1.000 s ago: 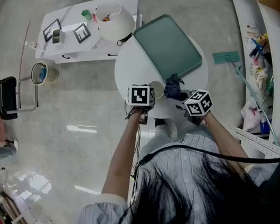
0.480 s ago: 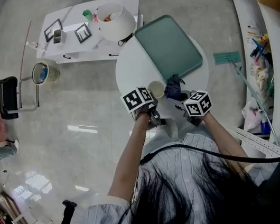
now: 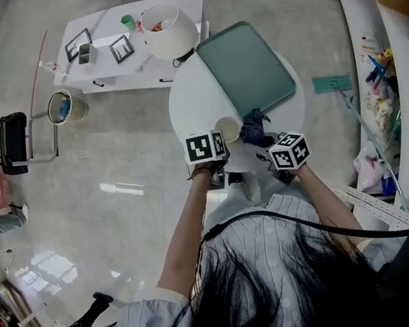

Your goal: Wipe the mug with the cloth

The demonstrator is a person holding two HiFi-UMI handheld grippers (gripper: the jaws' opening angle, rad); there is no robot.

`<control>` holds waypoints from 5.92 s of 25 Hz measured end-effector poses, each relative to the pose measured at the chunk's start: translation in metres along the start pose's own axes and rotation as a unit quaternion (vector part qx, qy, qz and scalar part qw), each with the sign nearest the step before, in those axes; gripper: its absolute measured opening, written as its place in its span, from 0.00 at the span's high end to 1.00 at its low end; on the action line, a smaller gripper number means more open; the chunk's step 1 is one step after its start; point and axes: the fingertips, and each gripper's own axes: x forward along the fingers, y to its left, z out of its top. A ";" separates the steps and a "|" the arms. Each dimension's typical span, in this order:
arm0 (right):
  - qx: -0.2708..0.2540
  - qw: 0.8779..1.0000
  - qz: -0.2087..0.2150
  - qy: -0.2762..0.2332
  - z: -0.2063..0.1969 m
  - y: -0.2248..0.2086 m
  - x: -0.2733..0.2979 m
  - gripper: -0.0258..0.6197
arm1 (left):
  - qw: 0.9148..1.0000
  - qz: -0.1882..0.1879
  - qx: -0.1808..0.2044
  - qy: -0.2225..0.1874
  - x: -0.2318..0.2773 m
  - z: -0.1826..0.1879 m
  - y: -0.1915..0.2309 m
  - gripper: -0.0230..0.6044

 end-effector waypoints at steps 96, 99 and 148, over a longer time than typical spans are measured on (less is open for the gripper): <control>0.018 0.985 -0.125 -0.119 0.017 0.029 -0.057 0.84 | 0.993 -0.011 -0.065 -0.098 -0.052 -0.010 -0.002 0.89; 0.022 0.983 -0.127 -0.130 0.013 0.042 -0.063 0.84 | 0.994 -0.024 -0.024 -0.104 -0.062 -0.020 -0.009 0.89; -0.081 0.993 -0.005 -0.085 -0.073 0.111 -0.171 0.84 | 0.974 0.045 -0.032 -0.221 -0.136 -0.183 -0.136 0.89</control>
